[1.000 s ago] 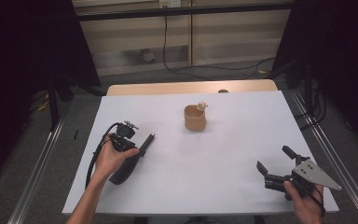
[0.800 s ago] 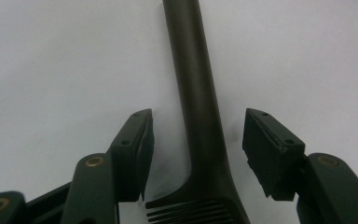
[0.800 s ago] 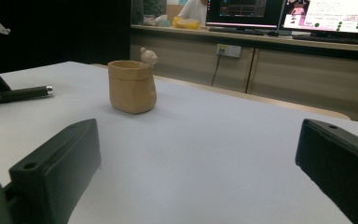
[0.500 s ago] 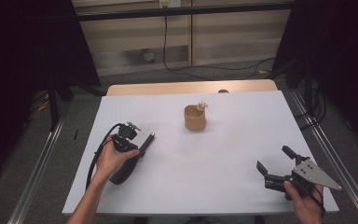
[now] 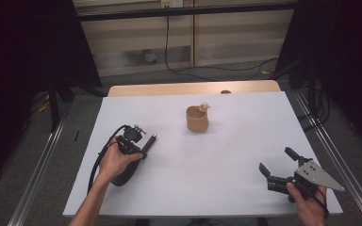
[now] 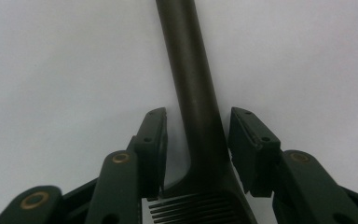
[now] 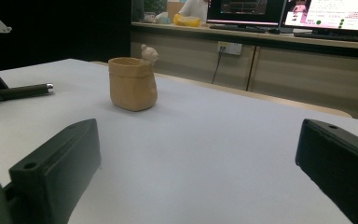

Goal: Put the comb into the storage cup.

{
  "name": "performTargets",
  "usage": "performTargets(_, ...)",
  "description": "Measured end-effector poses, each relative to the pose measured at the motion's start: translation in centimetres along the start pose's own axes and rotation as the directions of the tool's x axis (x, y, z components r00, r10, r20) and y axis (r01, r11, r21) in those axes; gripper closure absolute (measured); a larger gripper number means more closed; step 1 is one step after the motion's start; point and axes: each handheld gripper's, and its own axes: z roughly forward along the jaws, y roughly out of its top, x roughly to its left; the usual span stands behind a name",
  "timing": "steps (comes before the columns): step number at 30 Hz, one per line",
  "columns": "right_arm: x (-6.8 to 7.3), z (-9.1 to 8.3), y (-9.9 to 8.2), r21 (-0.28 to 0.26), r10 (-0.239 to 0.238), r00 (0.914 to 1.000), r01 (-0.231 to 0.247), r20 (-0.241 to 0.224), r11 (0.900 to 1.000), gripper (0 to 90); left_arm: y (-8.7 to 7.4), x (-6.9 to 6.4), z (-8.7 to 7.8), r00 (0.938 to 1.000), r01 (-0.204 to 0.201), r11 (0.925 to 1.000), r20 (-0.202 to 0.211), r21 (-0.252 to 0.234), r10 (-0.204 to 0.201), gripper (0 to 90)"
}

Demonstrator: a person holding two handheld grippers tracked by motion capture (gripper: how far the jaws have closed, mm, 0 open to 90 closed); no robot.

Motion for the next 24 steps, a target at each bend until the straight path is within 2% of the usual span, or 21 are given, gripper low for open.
performTargets(4, 0.02, -0.04, 0.03, -0.006, -0.003, 1.0000, 0.003, 0.000, 1.0000, 0.0, 0.09, -0.28, 0.05, 1.0000, 0.004, 1.0000, 0.000, 0.008, -0.004, 64.8)
performTargets(8, 0.05, -0.01, 0.02, -0.004, -0.005, 1.0000, 0.005, -0.001, 1.0000, 0.0, 0.31, -0.13, 0.19, 0.9995, 0.031, 0.9993, 0.009, 0.020, -0.031, 66.5)
performTargets(10, 0.06, 0.01, 0.01, -0.004, -0.004, 1.0000, 0.004, -0.003, 1.0000, 0.0, 0.49, -0.21, 0.19, 0.9996, 0.027, 0.9989, 0.001, 0.038, -0.027, 67.2)
performTargets(18, 0.03, -0.06, 0.02, -0.006, -0.005, 0.9999, 0.005, -0.010, 1.0000, 0.0, 0.51, -0.12, 0.16, 0.9994, 0.034, 0.9988, 0.007, 0.036, -0.034, 72.7)
performTargets(24, 0.04, 0.01, 0.01, -0.005, -0.002, 0.9999, 0.002, -0.010, 1.0000, 0.0, 0.55, -0.03, 0.10, 0.9992, 0.038, 0.9986, 0.012, 0.036, -0.038, 73.0)
